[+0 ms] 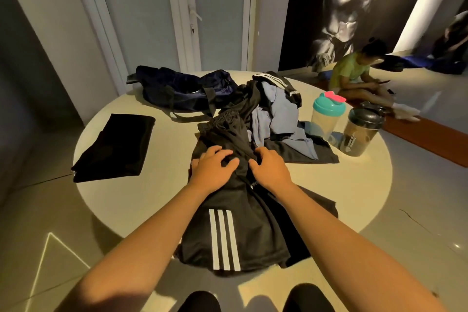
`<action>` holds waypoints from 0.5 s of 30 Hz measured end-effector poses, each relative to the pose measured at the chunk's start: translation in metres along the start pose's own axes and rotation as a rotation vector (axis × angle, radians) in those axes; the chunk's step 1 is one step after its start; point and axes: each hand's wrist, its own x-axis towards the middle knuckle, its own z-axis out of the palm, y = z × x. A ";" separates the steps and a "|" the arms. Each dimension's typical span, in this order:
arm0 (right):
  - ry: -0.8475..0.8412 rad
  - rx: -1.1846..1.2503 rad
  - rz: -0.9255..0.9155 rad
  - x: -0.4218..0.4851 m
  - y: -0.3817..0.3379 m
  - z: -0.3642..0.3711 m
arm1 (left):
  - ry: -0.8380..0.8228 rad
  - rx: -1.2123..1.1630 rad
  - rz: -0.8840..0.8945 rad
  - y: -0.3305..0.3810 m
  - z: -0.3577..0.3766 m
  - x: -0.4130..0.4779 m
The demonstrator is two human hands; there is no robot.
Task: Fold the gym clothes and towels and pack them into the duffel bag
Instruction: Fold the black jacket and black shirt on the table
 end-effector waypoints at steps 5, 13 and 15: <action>0.021 -0.153 0.146 -0.040 0.022 -0.022 | -0.049 0.027 0.068 -0.011 0.006 -0.041; 0.300 -0.074 -0.001 -0.081 0.007 -0.044 | -0.170 0.242 0.089 -0.017 0.014 -0.095; 0.388 -0.053 -0.069 -0.085 -0.018 -0.049 | -0.149 0.287 0.078 -0.018 0.019 -0.101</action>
